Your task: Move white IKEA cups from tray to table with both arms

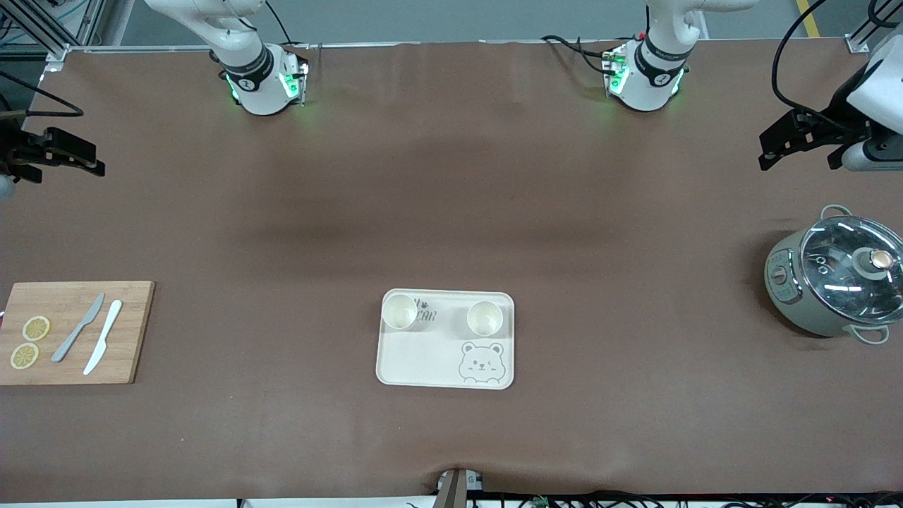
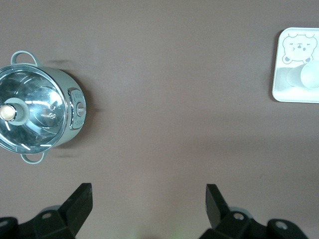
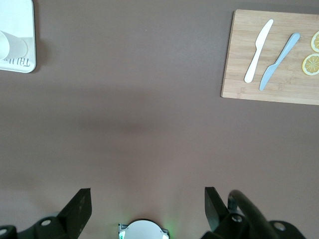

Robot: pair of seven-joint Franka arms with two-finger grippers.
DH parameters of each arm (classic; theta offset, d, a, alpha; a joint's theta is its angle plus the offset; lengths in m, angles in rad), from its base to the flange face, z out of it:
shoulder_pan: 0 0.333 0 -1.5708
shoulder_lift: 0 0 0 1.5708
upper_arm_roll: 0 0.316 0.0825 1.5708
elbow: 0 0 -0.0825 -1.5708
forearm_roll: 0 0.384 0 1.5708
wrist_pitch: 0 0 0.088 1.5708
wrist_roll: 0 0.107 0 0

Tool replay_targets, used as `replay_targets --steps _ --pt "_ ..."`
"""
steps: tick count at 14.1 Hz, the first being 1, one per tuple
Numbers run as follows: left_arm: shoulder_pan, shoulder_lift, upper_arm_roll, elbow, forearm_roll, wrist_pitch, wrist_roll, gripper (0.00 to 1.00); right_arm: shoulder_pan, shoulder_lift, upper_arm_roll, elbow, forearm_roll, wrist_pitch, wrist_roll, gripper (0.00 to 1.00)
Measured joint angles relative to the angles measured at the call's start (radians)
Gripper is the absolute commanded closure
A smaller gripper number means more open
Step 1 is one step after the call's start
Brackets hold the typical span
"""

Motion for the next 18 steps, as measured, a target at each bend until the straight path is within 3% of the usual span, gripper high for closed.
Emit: replay_targets --steps 8,14,18 --pt "-0.002 0.024 -0.001 0.021 0.007 0.001 0.000 0.00 0.000 0.000 0.000 0.000 0.000 0.000 0.000 0.00" --pt "-0.021 0.143 -0.041 0.059 0.024 0.019 -0.075 0.00 -0.001 0.000 -0.001 0.000 0.000 0.002 0.000 0.00" --pt "-0.089 0.267 -0.075 0.061 0.024 0.148 -0.198 0.00 -0.012 0.003 -0.002 0.000 0.000 0.005 0.000 0.00"
